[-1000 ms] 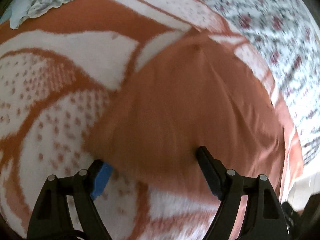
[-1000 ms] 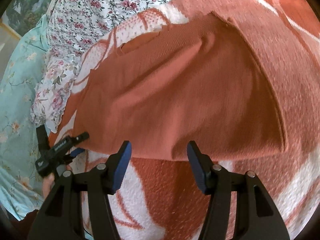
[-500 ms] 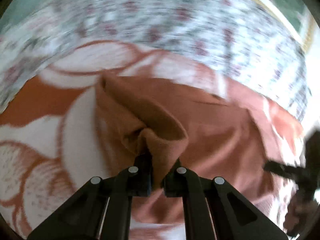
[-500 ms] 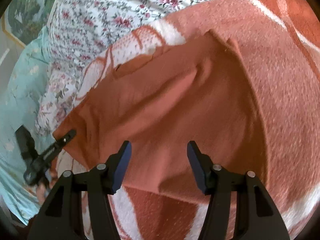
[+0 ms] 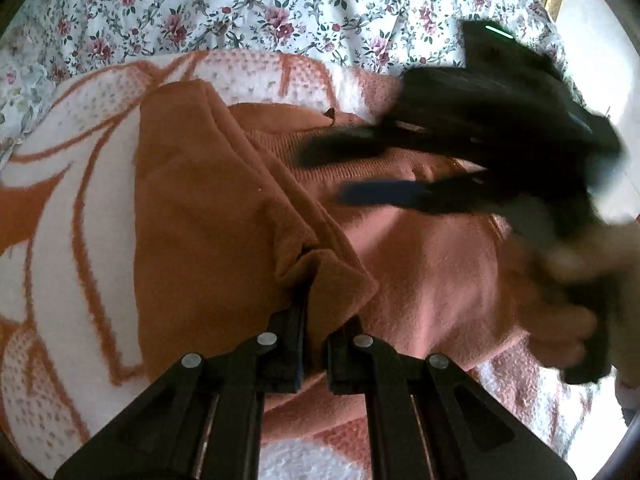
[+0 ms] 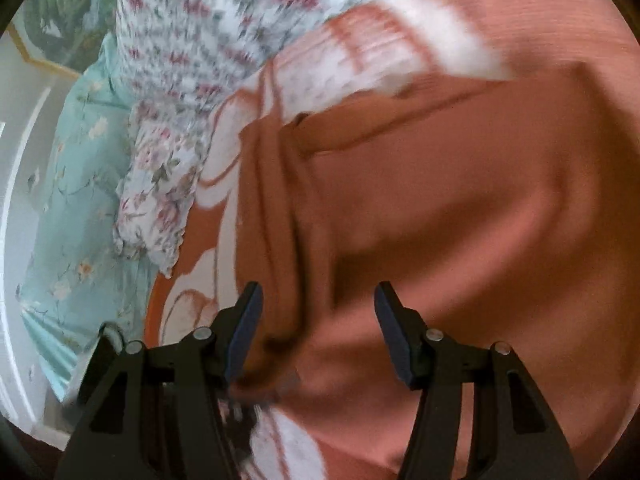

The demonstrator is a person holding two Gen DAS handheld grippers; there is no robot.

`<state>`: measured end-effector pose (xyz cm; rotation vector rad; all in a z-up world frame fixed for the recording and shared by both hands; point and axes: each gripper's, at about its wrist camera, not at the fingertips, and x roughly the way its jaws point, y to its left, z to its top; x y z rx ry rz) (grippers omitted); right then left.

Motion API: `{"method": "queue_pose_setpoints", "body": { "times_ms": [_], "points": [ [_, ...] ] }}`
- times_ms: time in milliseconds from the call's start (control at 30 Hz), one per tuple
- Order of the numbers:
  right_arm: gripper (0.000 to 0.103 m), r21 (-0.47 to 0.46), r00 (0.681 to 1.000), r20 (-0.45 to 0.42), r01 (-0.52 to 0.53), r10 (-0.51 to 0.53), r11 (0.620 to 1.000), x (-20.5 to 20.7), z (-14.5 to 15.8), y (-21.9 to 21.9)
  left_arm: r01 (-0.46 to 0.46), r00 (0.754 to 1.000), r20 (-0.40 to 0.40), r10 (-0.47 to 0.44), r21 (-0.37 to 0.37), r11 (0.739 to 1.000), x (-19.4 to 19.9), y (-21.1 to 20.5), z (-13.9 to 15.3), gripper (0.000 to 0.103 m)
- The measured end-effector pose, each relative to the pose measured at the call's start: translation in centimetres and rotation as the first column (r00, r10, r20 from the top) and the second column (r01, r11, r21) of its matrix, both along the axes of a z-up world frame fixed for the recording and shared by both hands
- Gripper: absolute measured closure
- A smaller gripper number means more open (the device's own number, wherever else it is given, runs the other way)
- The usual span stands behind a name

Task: Fold small clothes

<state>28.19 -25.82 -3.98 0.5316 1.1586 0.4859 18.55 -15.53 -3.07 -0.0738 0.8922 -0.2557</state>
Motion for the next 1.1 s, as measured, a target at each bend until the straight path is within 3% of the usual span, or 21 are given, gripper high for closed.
{"method": "queue_pose_setpoints", "body": {
  "times_ms": [67,167,233,367,467,567,833,1000,1100],
  "points": [
    [0.04,0.013,0.998,-0.017,-0.053,0.053,0.999,2.3,-1.0,2.5,0.006,1.0,0.0,-0.006,0.003,1.0,0.0,0.0,0.1,0.097],
    [0.042,0.004,0.994,-0.056,-0.089,0.09,0.996,5.5,-2.8,5.6,0.017,1.0,-0.002,-0.017,0.004,1.0,-0.3,0.4,-0.1,0.097],
    [0.088,0.01,0.993,-0.062,-0.1,0.101,0.995,6.1,-2.9,6.3,0.027,1.0,0.0,-0.027,0.001,1.0,-0.3,0.4,0.2,0.097],
    [0.089,-0.016,0.993,0.057,-0.107,0.108,0.994,3.5,1.7,5.1,0.104,0.994,0.028,-0.102,-0.087,0.991,-1.1,-0.9,2.4,0.097],
    [0.089,-0.032,0.991,0.124,-0.046,0.05,0.998,0.8,4.8,1.3,0.197,0.98,0.058,-0.191,-0.127,0.972,-1.7,-4.1,3.5,0.097],
    [0.089,-0.055,0.989,0.147,0.034,-0.026,0.998,-1.5,6.1,-3.4,0.28,0.96,0.06,-0.274,-0.14,0.95,-1.8,-8.2,3.0,0.097],
    [0.089,-0.141,0.978,0.062,0.205,-0.198,0.969,-4.8,1.7,-13.2,0.378,0.921,-0.043,-0.387,-0.135,0.916,-0.1,-15.4,-2.0,0.097],
    [0.089,-0.126,0.97,0.127,0.223,-0.208,0.967,-5.8,2.4,-14.2,0.398,0.913,-0.036,-0.407,-0.147,0.905,0.5,-15.8,-2.0,0.096],
    [0.089,-0.198,0.97,0.153,0.217,-0.188,0.956,-5.8,2.5,-14.1,0.39,0.911,-0.078,-0.404,-0.154,0.908,1.5,-16.1,-3.2,0.096]
  ]
}}
